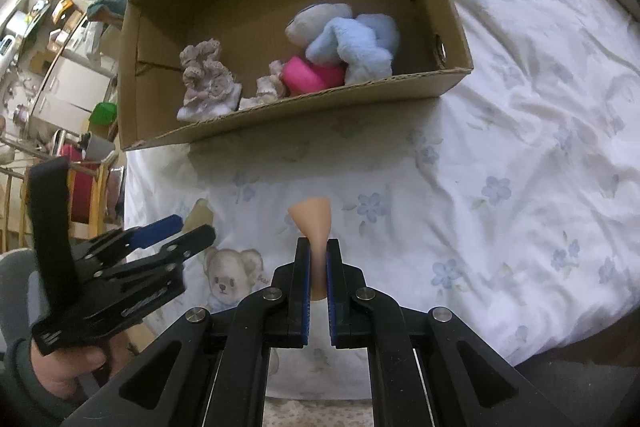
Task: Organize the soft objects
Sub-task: 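Grasp the tan cardboard piece with the left tool while the right tool holds the sponge, then carry the cardboard piece and sponge into the box with both tools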
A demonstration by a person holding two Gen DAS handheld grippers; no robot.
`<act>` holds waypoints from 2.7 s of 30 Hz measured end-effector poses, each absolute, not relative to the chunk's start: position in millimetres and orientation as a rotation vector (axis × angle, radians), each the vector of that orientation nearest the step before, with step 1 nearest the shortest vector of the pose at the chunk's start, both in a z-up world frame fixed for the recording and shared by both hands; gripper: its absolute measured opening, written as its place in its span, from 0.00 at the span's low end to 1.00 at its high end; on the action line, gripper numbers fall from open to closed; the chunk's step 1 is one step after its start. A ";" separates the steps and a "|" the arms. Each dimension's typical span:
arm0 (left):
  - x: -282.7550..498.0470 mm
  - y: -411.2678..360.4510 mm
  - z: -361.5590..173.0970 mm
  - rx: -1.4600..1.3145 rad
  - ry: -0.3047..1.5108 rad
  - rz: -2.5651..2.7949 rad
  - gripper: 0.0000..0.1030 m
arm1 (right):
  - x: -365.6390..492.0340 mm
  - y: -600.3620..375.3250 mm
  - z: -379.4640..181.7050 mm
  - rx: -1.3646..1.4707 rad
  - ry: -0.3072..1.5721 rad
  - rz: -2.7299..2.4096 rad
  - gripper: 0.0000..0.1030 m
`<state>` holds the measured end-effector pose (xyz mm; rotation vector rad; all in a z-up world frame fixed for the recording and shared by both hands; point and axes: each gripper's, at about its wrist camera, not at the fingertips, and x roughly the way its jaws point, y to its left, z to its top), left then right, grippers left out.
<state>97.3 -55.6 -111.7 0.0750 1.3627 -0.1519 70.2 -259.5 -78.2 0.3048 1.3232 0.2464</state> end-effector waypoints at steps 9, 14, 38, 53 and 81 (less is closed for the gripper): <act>106.1 -46.1 -122.5 0.019 1.394 -0.117 0.07 | 67.7 -253.4 -77.6 0.299 1.313 0.255 0.08; 102.7 -40.9 -109.8 0.006 1.350 -0.112 0.06 | 68.1 -250.9 -76.5 0.293 1.310 0.265 0.08; 69.2 5.5 -50.9 -0.122 1.228 -0.078 0.06 | 69.5 -234.6 -65.7 0.267 1.264 0.298 0.08; 100.3 -5.3 55.2 -0.125 1.014 -0.147 0.06 | 93.1 -245.4 18.8 0.338 1.079 0.394 0.08; 180.6 -51.1 -27.2 -0.095 1.138 -0.222 0.10 | 173.9 -248.9 -42.8 0.364 1.169 0.351 0.08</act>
